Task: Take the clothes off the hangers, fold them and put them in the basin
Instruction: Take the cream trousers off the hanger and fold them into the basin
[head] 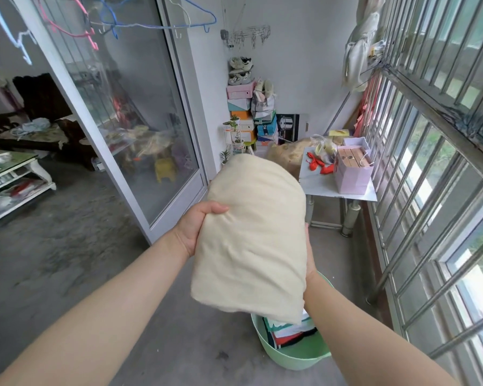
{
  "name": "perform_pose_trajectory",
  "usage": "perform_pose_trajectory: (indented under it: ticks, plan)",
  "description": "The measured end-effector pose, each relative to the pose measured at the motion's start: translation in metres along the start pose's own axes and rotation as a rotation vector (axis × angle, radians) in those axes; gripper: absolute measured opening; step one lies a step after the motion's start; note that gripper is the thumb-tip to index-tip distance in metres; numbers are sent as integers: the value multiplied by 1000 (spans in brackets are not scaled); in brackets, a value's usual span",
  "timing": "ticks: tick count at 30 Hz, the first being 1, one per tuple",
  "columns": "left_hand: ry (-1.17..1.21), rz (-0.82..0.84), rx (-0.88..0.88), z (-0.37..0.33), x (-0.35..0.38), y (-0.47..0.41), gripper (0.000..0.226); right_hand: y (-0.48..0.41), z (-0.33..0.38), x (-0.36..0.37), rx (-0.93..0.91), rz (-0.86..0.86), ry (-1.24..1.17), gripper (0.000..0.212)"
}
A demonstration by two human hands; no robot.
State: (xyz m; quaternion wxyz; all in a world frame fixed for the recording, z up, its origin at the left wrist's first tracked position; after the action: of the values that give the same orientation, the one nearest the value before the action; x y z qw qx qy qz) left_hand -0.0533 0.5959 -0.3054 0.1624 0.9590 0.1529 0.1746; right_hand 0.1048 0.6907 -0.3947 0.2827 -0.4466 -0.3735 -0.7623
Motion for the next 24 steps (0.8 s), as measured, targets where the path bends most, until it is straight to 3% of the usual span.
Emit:
perform_pose_trajectory:
  ticks: [4,7,11,16,22,24]
  plan:
    - [15,-102,-56,10,-20,-3,30,3,4,7,-23,9,6,70]
    - [-48,-131,-124,17,-34,-4,42,7,1,12,-20,7,13,62]
    - [-91,-141,-153,25,-43,-1,34,9,-4,17,20,29,-13,54]
    - [-14,-176,-76,30,-49,5,29,5,-10,16,14,8,0,44]
    - [138,-272,-96,44,-53,11,55,-5,-8,26,-133,64,-115,36]
    - [210,-321,-79,46,-48,8,54,-7,-7,35,-187,46,-149,36]
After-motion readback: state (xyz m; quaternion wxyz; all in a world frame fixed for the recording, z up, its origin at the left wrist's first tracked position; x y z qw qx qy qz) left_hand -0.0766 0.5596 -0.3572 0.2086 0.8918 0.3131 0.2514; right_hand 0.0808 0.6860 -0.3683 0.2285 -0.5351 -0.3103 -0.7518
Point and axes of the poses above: each hand's wrist, its own y-axis away from the middle knuckle, its own x-axis out of the palm, z = x × y, the point moved 2 cm from there along -y, towards the middle knuckle, and after that the axes turned 7 degrees about -y, right-handed, at the moved point
